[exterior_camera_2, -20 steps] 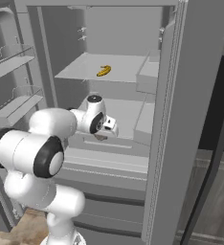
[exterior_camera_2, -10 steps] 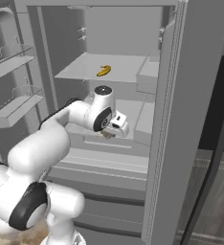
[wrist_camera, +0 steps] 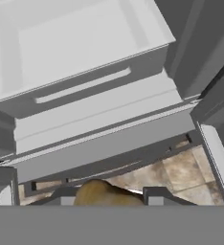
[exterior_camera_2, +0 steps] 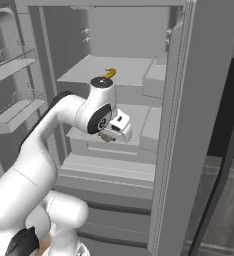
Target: Place the cold items (banana and garlic) from the fridge in one tupperware on the dining counter. Place the warm items (hot dog and kebab skewer) in the stove area in another tupperware.
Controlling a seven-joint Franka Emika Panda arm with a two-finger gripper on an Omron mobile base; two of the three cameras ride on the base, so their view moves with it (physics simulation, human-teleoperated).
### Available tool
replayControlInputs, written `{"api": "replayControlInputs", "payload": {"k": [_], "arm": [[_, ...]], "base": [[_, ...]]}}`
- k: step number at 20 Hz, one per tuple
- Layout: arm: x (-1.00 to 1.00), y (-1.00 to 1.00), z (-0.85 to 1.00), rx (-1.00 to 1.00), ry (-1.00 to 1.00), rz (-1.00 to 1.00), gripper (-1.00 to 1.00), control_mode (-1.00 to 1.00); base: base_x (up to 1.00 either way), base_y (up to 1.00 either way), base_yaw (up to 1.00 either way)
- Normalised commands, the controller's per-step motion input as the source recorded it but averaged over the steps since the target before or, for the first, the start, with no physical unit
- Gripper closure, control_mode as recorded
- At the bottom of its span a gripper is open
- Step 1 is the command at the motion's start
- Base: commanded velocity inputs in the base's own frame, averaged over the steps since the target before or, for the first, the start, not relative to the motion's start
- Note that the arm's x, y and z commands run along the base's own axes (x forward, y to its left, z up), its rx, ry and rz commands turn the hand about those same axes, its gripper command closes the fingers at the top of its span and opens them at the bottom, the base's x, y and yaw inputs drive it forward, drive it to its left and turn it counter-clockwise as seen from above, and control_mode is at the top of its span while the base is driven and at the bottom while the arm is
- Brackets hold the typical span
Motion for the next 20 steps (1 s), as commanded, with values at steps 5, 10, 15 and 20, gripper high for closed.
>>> {"api": "replayControlInputs", "payload": {"k": [5,10,15,20], "arm": [[-0.61,0.17,0.50,-0.03,-0.12,-0.03,1.00,-1.00],[-0.43,0.18,0.07,-0.09,-0.06,-0.01,1.00,-1.00],[0.00,0.05,-0.03,-0.02,0.02,0.00,1.00,-1.00],[-0.06,0.00,-0.02,0.00,0.00,0.00,1.00,1.00]], "base": [[0.00,0.00,0.00],[0.00,0.00,0.00],[0.00,0.00,0.00],[-0.75,0.00,-0.03]]}}
